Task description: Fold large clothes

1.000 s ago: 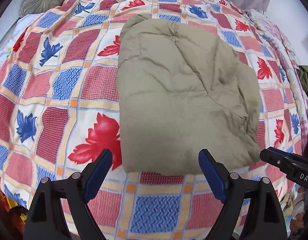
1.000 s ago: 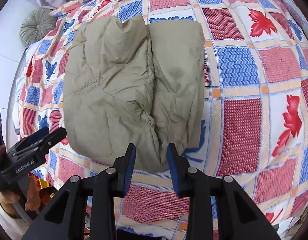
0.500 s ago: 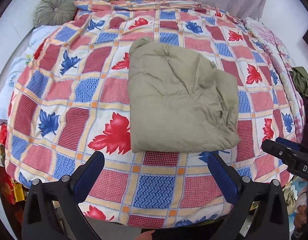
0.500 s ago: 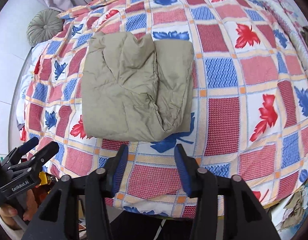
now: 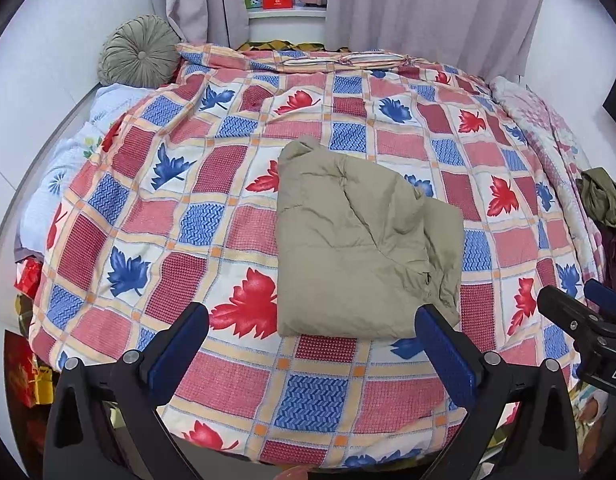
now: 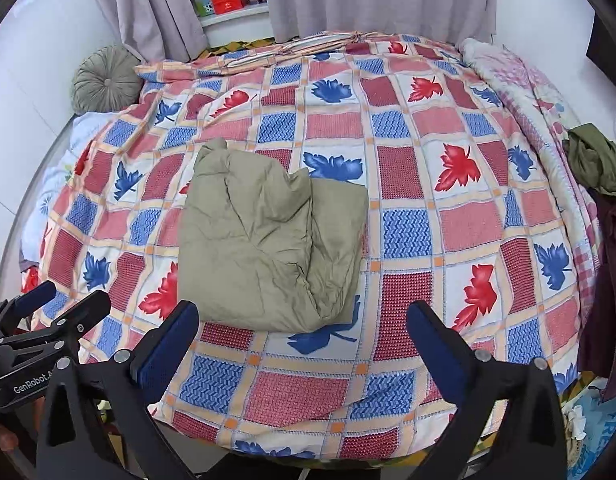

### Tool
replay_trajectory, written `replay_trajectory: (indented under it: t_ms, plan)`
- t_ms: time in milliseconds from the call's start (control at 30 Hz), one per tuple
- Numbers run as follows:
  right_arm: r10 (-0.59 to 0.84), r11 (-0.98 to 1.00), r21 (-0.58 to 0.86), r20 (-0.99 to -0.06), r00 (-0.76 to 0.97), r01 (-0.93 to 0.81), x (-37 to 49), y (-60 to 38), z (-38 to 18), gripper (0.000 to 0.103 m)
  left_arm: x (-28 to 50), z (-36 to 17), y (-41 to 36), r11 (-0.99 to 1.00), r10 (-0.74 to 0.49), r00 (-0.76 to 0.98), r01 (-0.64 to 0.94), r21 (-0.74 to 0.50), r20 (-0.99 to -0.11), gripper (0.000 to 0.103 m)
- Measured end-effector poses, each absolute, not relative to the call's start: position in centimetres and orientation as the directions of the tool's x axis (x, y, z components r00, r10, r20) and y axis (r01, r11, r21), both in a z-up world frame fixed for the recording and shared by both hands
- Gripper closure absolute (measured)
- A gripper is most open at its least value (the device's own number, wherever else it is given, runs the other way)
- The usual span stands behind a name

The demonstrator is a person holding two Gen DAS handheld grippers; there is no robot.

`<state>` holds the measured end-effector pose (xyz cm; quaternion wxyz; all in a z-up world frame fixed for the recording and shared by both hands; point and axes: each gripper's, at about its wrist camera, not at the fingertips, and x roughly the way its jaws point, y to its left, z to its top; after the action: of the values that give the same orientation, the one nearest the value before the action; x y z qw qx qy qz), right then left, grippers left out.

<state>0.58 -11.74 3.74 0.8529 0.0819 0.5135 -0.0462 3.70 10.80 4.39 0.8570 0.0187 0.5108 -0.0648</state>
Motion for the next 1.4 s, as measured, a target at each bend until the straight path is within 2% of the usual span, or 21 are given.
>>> replay_trajectory:
  t_ms: [300, 1400]
  plan:
    - [-0.037, 0.984, 0.052, -0.875, 0.483, 0.170, 0.3, -11.4, 5.1, 0.000, 2.9, 6.1, 11.5, 0.994, -0.080, 0.500, 0.104, -0.032, -0.862, 0.000]
    - [-0.042, 0.985, 0.046, -0.872, 0.487, 0.167, 0.4, -11.7, 5.7, 0.000, 1.6, 7.4, 11.5, 0.995, -0.065, 0.511, 0.099, -0.017, -0.857, 0.000]
